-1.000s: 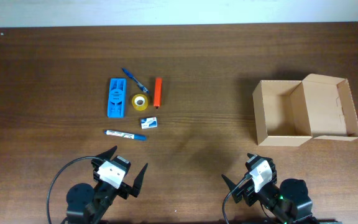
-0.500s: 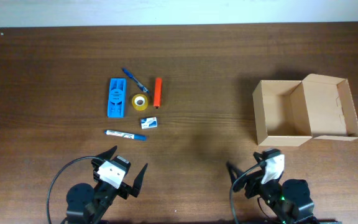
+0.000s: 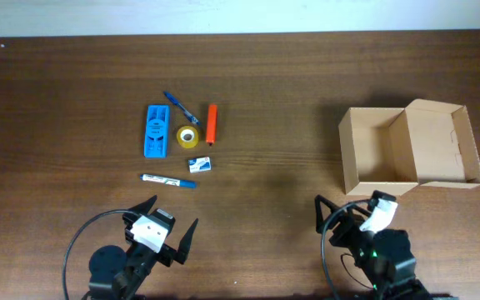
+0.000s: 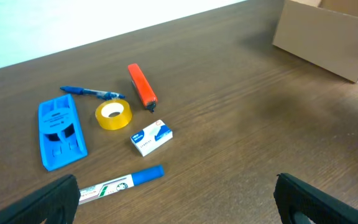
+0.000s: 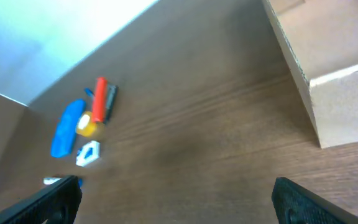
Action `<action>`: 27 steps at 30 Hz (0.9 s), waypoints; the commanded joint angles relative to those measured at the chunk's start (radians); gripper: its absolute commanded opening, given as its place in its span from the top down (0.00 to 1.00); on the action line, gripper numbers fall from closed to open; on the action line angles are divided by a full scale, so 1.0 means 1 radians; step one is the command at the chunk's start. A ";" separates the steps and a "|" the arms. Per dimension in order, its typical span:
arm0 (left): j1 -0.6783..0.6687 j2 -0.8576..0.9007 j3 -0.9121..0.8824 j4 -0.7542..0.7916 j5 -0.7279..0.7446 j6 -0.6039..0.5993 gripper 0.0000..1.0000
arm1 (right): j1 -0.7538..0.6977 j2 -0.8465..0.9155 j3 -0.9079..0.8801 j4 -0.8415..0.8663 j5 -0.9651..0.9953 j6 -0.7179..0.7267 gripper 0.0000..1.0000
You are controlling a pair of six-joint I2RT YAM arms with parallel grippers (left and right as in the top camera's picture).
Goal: Pack container
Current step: 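Push the cardboard box leftward toward the objects with the right gripper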
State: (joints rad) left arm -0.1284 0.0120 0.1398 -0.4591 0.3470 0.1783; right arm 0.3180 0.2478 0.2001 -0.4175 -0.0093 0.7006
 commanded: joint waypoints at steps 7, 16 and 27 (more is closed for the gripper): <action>0.005 -0.007 -0.008 0.001 -0.003 -0.008 0.00 | -0.030 0.626 0.473 0.002 0.112 -0.251 0.01; 0.005 -0.007 -0.008 0.001 -0.003 -0.008 0.00 | -0.233 1.041 0.676 -0.035 0.111 -0.401 0.01; 0.005 -0.007 -0.008 0.001 -0.003 -0.008 0.00 | -0.234 1.238 0.676 0.034 0.112 -0.436 0.96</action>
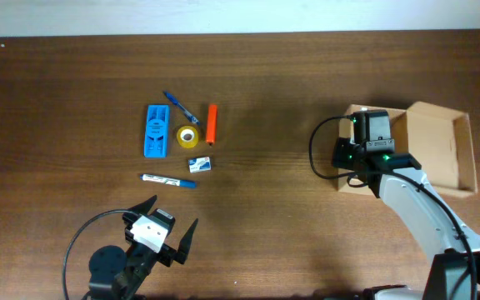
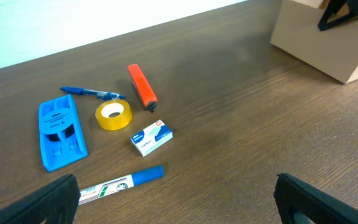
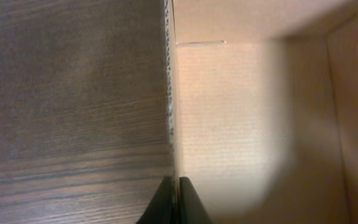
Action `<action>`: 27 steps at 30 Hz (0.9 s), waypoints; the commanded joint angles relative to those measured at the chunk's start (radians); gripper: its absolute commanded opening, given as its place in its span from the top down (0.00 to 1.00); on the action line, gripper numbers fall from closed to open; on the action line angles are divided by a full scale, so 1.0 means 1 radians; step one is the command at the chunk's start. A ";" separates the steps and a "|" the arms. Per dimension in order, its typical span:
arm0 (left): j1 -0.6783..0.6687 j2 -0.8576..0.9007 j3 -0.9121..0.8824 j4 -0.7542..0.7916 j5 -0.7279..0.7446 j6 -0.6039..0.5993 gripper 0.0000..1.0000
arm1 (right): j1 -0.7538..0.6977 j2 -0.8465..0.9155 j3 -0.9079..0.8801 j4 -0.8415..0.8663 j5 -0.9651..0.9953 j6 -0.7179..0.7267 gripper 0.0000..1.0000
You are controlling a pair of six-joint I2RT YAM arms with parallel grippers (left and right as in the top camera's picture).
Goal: Pack container
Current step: 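Push the cardboard box leftward toward the objects with the right gripper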
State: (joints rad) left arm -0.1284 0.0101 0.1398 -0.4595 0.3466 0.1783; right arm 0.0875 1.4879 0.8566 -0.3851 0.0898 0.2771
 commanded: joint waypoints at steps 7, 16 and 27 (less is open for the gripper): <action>0.005 -0.005 -0.008 0.001 -0.003 -0.008 0.00 | 0.119 -0.003 0.123 -0.062 -0.011 -0.270 0.96; 0.005 -0.005 -0.008 0.001 -0.003 -0.008 0.01 | 0.326 -0.004 0.214 -0.142 -0.290 -0.835 0.96; 0.005 -0.005 -0.008 0.001 -0.003 -0.008 0.00 | 0.324 -0.004 0.214 -0.293 -0.576 -1.276 0.96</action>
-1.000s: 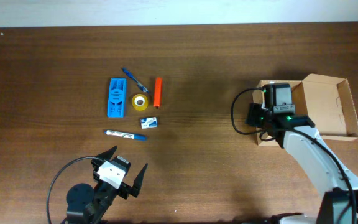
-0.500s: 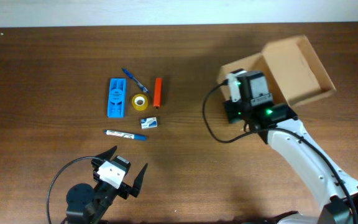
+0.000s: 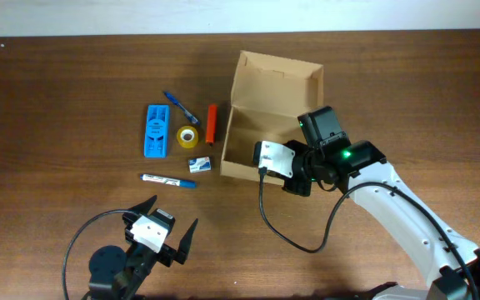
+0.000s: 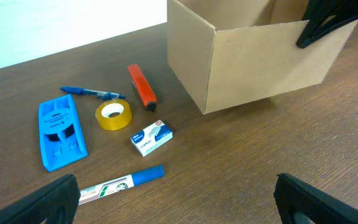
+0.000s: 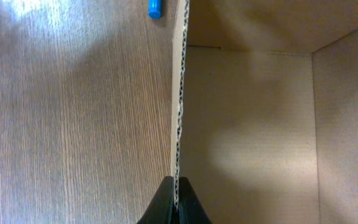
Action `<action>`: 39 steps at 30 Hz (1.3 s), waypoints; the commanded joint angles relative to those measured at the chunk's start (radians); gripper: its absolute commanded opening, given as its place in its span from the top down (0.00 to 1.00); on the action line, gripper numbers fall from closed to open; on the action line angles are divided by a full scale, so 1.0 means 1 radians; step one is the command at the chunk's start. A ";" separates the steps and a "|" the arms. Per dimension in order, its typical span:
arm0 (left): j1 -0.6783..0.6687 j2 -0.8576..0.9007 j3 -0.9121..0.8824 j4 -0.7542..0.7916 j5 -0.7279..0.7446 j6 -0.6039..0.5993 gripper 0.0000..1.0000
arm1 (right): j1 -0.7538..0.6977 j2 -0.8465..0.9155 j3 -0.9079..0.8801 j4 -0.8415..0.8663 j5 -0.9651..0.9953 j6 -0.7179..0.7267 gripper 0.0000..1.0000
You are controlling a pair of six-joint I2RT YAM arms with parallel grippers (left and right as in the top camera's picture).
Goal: Pack container
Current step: 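Push the cardboard box leftward toward the objects with the right gripper, then retract the right arm to rest and move the left arm out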
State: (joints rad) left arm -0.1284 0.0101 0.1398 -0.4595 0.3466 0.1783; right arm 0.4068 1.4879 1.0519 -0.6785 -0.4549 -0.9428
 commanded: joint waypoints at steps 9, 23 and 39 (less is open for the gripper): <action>0.005 -0.005 -0.008 0.001 -0.003 -0.008 0.00 | 0.004 0.069 0.018 0.002 0.026 -0.169 0.96; 0.005 -0.005 -0.008 0.001 -0.003 -0.008 0.01 | 0.020 0.069 0.019 -0.034 0.108 -0.054 0.01; 0.005 -0.005 -0.008 0.001 -0.003 -0.008 0.00 | 0.089 -0.343 0.019 -0.180 0.130 0.698 0.01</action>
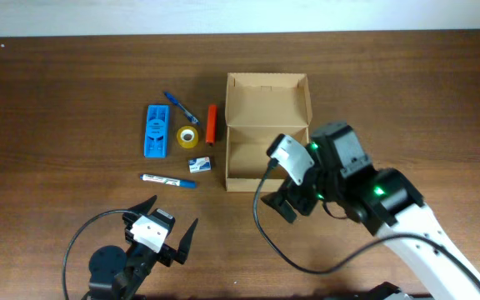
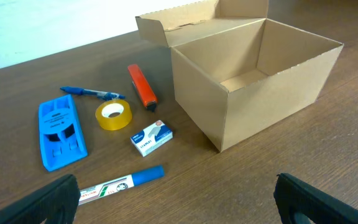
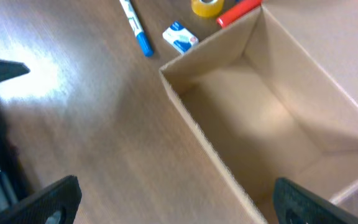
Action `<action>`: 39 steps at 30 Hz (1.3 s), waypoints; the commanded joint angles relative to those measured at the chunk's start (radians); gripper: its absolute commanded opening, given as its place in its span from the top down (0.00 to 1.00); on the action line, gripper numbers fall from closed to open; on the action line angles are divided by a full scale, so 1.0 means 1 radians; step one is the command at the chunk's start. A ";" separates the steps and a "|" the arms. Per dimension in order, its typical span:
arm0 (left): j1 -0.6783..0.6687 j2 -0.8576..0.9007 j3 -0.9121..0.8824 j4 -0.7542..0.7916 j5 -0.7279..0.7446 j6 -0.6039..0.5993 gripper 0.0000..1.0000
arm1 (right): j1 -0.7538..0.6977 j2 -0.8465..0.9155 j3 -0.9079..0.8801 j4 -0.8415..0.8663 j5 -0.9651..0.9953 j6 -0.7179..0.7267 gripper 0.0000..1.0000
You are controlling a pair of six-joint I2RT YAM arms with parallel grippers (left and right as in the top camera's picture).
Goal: Pack container
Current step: 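Retract the right arm to rest and move the left arm out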
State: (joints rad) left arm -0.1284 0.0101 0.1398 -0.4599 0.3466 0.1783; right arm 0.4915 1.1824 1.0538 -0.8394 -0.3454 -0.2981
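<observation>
An open, empty cardboard box (image 1: pixel 267 171) stands at mid-table, its lid flap lying back on the far side. Left of it lie a blue stapler-like holder (image 1: pixel 156 130), a blue pen (image 1: pixel 180 107), a yellow tape roll (image 1: pixel 187 137), a red marker (image 1: pixel 211 123), a small white-and-blue packet (image 1: pixel 200 164) and a blue-capped whiteboard marker (image 1: pixel 167 180). My right gripper (image 1: pixel 294 200) hovers open over the box's near right corner (image 3: pixel 197 134), holding nothing. My left gripper (image 2: pixel 176 193) stands open near the front edge, short of the whiteboard marker (image 2: pixel 120 183).
The dark wooden table (image 1: pixel 407 92) stretches bare to the right of the box. A pale wall runs along the table's far edge. My right arm's cable loops over the table in front of the box.
My right gripper, then shut on the box's wall, has let go and now stands open, drawn back above the near right corner. The box now sits square beside the items.
The box first stood at the far right with both grippers open near the front edge. Then my right gripper was shut on the box's left wall there. Then the box was at mid-table beside the items, still held, and now it stands released. The left arm stayed put.
</observation>
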 commanded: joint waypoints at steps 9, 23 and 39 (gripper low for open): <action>0.005 -0.005 -0.008 0.002 -0.003 -0.008 0.00 | 0.005 -0.307 0.018 -0.302 0.122 0.270 0.01; 0.005 -0.005 -0.008 0.002 -0.003 -0.008 0.00 | 0.005 -0.474 0.018 -0.455 0.111 0.370 0.01; 0.005 -0.005 -0.008 0.002 -0.003 -0.008 0.00 | 0.005 -0.474 0.018 -0.455 0.111 0.370 0.01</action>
State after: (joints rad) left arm -0.1284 0.0101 0.1398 -0.4595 0.3466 0.1783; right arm 0.4915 0.7113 1.0576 -1.2945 -0.2359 0.0715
